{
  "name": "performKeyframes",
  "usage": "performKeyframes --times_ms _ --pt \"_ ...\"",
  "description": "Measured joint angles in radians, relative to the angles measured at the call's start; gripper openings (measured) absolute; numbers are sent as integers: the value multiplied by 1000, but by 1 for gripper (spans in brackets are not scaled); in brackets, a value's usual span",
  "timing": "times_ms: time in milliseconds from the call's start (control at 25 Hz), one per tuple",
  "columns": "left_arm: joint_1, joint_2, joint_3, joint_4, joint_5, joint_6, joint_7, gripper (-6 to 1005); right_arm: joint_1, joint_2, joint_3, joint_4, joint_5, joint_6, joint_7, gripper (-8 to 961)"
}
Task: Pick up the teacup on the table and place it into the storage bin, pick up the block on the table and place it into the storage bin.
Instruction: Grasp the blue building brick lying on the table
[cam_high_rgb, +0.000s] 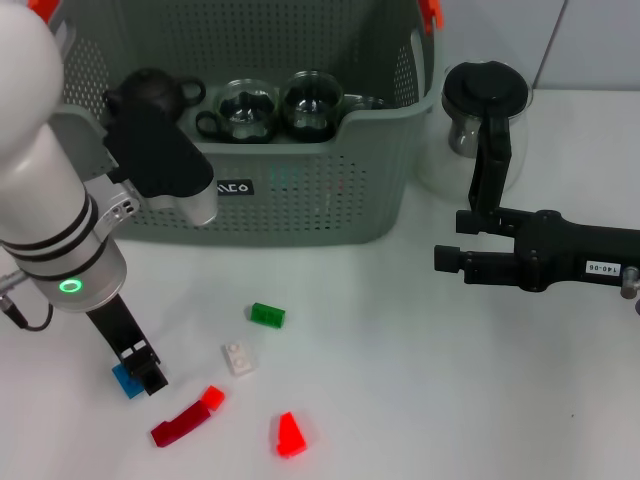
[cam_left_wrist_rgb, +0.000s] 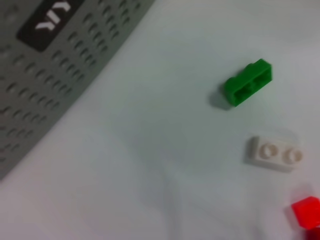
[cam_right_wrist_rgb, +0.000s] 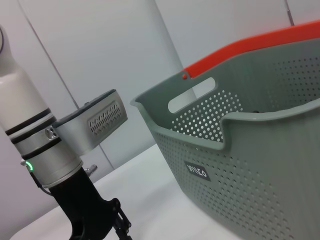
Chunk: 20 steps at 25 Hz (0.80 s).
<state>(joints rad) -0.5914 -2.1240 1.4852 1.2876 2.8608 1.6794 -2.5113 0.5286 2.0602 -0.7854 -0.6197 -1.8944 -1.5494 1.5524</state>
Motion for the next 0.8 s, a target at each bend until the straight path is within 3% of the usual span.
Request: performKeyframes --times_ms 160,800 --pt "2 11 42 -15 0 -23 -25 644 0 -1 1 0 0 0 0 884" --pt "-7 13 66 -64 0 -49 -38 624 -2 -2 0 0 0 6 0 884"
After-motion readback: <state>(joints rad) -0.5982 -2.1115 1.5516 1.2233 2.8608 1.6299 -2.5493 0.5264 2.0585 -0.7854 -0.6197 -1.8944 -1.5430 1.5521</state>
